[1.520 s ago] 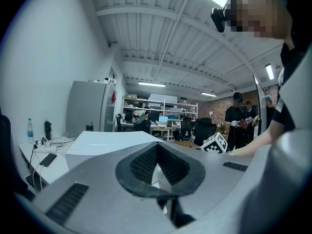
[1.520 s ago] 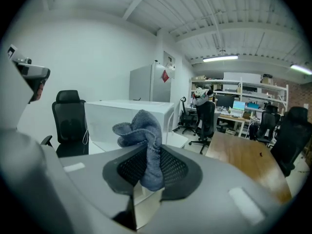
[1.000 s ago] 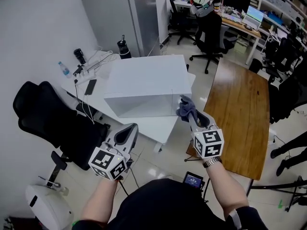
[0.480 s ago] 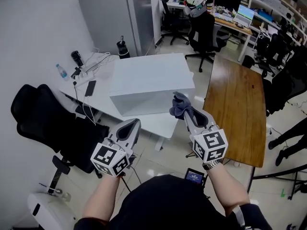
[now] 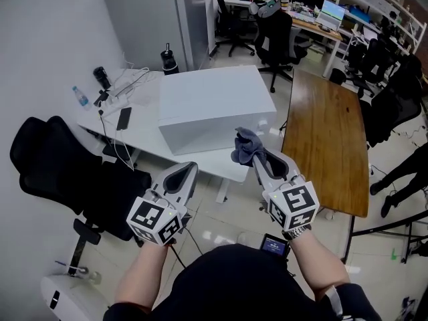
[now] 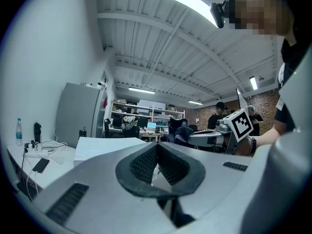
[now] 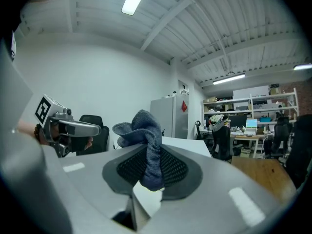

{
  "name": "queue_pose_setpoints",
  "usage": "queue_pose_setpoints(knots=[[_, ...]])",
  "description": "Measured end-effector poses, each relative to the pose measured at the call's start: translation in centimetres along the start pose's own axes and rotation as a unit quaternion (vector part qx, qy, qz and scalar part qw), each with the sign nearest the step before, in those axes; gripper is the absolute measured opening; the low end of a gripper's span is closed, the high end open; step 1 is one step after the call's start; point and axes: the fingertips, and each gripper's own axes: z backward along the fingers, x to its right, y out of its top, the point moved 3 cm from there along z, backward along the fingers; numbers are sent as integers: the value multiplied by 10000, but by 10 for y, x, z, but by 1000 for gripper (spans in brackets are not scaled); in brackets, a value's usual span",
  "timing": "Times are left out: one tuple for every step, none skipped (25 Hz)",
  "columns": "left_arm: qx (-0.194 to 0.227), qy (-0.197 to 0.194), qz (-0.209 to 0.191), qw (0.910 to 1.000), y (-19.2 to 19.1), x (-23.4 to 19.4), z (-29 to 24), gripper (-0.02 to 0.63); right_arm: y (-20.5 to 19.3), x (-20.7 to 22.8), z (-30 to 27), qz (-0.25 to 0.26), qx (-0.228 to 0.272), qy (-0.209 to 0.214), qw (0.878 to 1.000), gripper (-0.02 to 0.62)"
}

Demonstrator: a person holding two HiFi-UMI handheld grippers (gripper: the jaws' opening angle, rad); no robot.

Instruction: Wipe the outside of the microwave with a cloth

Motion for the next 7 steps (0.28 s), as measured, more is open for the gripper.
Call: queue_pose_setpoints(knots=[[0,-22,14,10000,0,1,2,5,0,-3,1,5,-8,-8,10000,77],[2,-33,29,10000,-1,1,3,5,0,-6,2,9,-12,-12,10000,77],[5,-42,29,10000,-1,0,4,5,0,-8,2,17,-11,-14,10000,77],[12,-55,11,10000,0,-1,4,5,1,-10,1,28,-7,-18,10000,77],[20,-67,-10,10000,0,-1,4,5,1,-11,1,40,0,-22,10000,77],[28,-77,-29,10000,0,-2,4,5,1,-12,0,49,7,-27,10000,77],[36,-85,-46,9999,0,-3,4,5,1,-13,-1,56,14,-30,10000,77]])
